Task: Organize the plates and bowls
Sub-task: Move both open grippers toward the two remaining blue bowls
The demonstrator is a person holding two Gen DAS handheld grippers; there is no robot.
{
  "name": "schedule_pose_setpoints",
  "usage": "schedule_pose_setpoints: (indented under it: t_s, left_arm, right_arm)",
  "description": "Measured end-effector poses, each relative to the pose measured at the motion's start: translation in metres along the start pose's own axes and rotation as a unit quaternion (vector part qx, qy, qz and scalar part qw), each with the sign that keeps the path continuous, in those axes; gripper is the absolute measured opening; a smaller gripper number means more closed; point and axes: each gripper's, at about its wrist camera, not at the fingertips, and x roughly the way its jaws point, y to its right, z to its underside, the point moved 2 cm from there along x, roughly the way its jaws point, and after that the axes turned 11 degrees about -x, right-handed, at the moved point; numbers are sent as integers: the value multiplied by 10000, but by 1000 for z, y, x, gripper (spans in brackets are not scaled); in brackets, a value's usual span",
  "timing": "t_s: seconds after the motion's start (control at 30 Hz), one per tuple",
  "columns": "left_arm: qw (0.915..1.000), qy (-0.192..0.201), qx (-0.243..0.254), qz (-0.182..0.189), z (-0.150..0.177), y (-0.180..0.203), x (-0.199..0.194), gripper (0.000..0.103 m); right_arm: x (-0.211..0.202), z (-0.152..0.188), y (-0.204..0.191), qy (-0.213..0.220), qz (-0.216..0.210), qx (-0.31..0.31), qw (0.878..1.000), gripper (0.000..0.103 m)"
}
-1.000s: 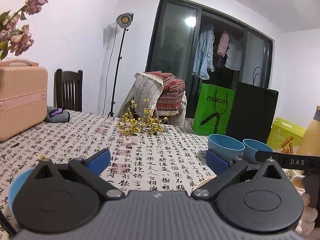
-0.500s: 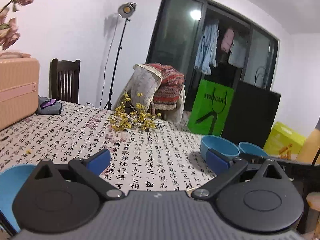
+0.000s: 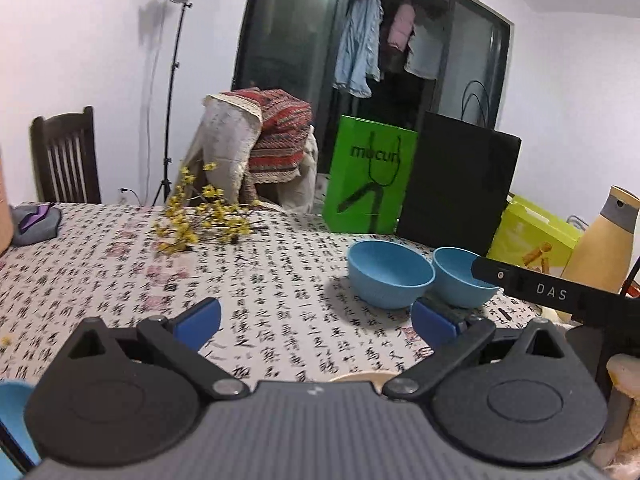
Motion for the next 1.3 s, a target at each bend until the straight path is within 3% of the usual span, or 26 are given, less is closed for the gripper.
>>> schedule_pose_setpoints:
  t_s: [0.2, 0.5, 0.67, 0.77, 0.9, 1.3]
  left_arm:
    - [9999, -111, 15, -59, -22, 19, 33, 103]
    - [9938, -817, -659, -380, -40, 22, 101, 103]
    - [9934, -720, -475, -750, -55, 33, 129, 103]
    - [9934, -664, -535, -765, -65, 37, 139, 103]
    - [9926, -643, -628, -812, -77, 43, 152, 103]
    - [9874, -701, -667, -1254, -85, 47, 192, 103]
  right_arm:
    - [15, -23, 22, 81, 280, 205, 9994, 103]
    - [45, -55, 47, 174, 507, 688, 9962, 103]
    - [72, -69, 56, 121, 556, 952, 9938, 103]
    - [83, -77, 58, 100, 505, 905, 9946, 103]
    - [101, -72, 56, -121, 624, 734, 9953, 103]
    - [131, -50, 70, -714, 350, 744, 9941, 100]
